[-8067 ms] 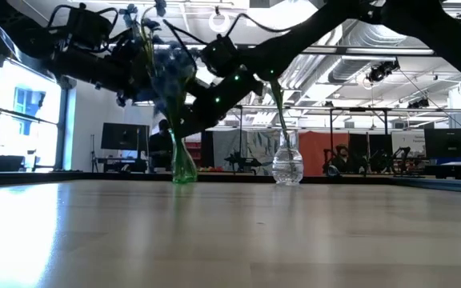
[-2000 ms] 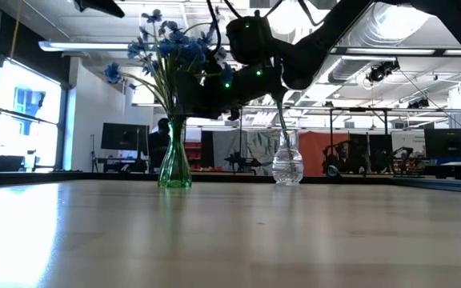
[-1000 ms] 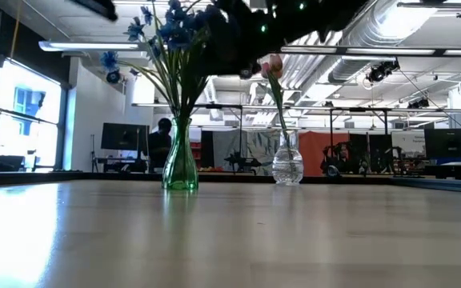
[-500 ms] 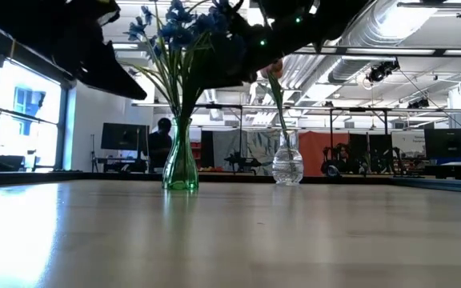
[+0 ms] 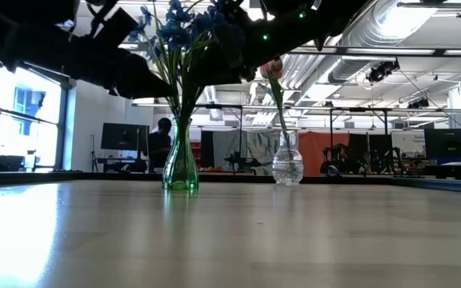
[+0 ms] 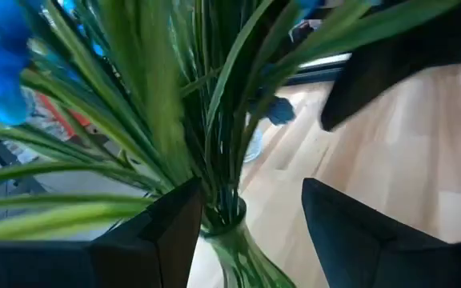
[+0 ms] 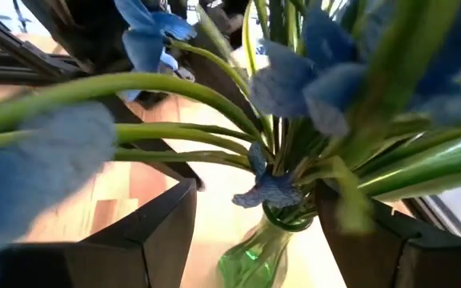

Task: Sort flowers into vase by color
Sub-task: Adjust the green vase

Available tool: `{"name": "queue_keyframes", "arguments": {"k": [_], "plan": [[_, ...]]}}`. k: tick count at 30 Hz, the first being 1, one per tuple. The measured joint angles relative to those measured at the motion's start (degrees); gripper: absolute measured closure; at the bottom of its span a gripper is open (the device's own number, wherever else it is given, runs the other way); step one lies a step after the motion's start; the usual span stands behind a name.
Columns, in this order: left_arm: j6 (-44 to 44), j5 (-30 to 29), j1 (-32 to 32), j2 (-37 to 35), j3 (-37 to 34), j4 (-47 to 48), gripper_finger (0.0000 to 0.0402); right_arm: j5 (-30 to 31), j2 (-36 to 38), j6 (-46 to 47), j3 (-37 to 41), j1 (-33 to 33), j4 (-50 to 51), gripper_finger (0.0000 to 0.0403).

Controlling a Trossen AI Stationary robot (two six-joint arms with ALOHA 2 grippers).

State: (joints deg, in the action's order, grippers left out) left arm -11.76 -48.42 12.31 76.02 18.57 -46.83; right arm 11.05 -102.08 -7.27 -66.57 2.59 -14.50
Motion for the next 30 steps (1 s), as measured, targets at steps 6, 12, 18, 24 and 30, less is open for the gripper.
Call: {"name": "queue_keyframes", "arguments": {"k": [6, 12, 18, 24, 30], "plan": [[-0.51, 2.45, -5.19, 4.78, 0.02, -7.12, 0.0200, -0.15, -0.07, 2.32, 0.00, 0.00, -0.35, 0.0153], [-0.96, 7.03, -8.32, 8.48, 0.03, -13.49, 0.0215, -0.55, -0.26, 2.54, 0.00, 0.00, -0.37, 0.0154], [-0.90, 9.00, -10.51, 11.52, 1.64, -13.94, 0.0269, -0.53, -0.26, 2.46, 0.00, -0.61, -0.35, 0.0154], [-0.45, 9.44, -11.21, 12.62, 2.84, -13.86, 0.0330, 0.14, -0.09, 1.25, 0.00, -1.84, -0.26, 0.0154], [0.16, 9.37, -11.23, 12.47, 2.87, -13.58, 0.0390, 3.82, 2.22, 0.79, 0.00, -4.11, 1.28, 0.0153]]}}
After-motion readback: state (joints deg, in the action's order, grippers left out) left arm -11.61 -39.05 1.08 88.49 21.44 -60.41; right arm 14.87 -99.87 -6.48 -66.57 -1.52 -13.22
